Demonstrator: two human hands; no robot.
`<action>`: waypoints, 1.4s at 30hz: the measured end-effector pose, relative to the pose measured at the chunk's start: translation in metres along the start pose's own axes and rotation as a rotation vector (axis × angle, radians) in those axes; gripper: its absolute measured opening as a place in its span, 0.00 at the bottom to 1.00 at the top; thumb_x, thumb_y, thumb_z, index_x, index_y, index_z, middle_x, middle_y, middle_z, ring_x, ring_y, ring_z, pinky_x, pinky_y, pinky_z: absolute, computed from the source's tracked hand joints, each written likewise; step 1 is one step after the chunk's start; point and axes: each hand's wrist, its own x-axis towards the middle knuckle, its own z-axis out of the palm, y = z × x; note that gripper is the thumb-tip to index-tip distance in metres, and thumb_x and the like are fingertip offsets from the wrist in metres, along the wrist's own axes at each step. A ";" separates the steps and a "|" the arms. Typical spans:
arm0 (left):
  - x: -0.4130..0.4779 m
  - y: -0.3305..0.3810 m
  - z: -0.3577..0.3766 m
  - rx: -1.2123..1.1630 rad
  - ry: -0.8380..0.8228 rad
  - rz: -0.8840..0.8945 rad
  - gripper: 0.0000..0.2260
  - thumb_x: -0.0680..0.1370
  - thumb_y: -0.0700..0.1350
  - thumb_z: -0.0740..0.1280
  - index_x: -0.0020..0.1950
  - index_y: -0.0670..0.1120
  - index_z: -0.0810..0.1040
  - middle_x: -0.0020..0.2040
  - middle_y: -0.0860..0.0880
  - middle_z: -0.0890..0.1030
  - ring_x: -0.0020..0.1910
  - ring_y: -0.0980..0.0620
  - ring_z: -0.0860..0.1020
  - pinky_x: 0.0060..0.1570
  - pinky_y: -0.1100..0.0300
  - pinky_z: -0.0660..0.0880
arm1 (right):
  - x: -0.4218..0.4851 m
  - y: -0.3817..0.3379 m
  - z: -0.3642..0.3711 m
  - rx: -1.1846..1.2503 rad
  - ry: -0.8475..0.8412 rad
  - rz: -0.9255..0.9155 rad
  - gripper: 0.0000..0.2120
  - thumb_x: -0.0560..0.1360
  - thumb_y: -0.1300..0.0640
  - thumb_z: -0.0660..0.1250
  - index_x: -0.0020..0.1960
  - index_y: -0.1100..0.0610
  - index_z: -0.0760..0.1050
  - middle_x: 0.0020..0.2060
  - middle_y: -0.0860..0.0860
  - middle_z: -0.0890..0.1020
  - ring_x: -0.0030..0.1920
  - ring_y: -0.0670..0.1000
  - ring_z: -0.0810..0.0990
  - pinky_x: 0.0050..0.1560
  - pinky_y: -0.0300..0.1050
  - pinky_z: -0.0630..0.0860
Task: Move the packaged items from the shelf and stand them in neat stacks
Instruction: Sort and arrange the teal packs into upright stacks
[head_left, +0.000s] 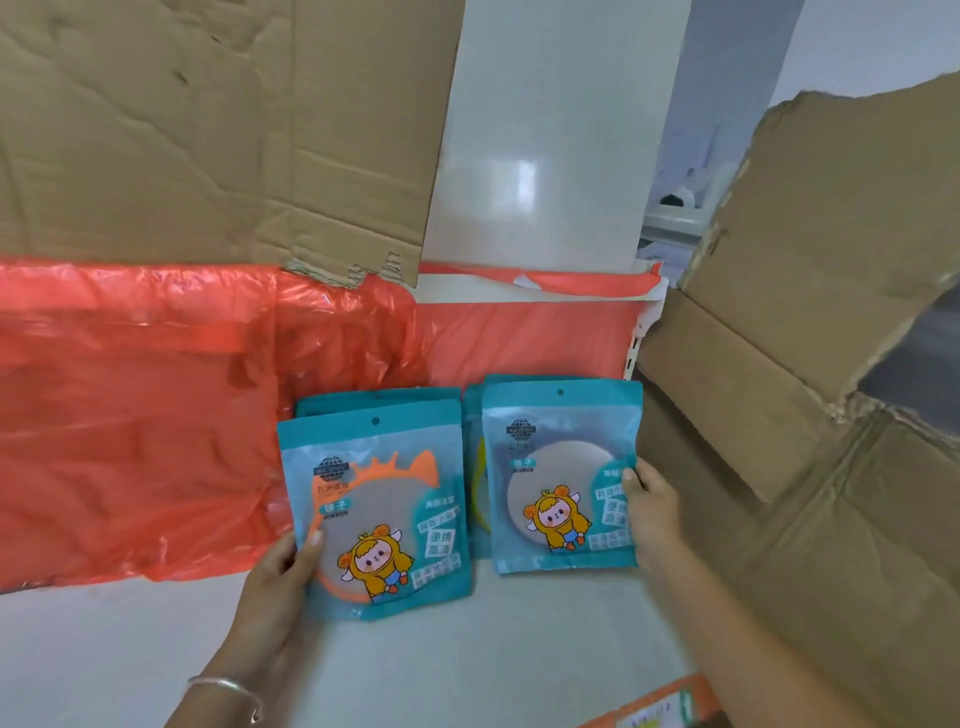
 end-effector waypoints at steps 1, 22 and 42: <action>0.001 -0.002 0.004 0.005 0.017 0.003 0.07 0.79 0.44 0.62 0.52 0.45 0.79 0.45 0.46 0.85 0.40 0.50 0.84 0.33 0.62 0.80 | 0.009 0.005 0.004 -0.006 -0.022 0.011 0.15 0.82 0.56 0.56 0.66 0.54 0.72 0.50 0.54 0.81 0.44 0.53 0.81 0.35 0.42 0.76; 0.019 -0.016 0.012 0.125 0.117 0.074 0.08 0.78 0.44 0.64 0.54 0.46 0.79 0.48 0.47 0.84 0.47 0.46 0.82 0.41 0.61 0.81 | 0.025 0.047 0.042 -0.066 0.093 -0.105 0.15 0.77 0.59 0.65 0.62 0.56 0.69 0.61 0.51 0.66 0.53 0.51 0.77 0.50 0.50 0.80; 0.022 -0.010 0.011 0.388 0.314 0.248 0.16 0.80 0.44 0.61 0.68 0.48 0.69 0.64 0.50 0.70 0.62 0.52 0.70 0.63 0.51 0.71 | -0.072 0.074 0.151 -0.402 -0.379 -0.273 0.18 0.79 0.63 0.61 0.69 0.60 0.68 0.58 0.57 0.73 0.42 0.40 0.73 0.35 0.24 0.72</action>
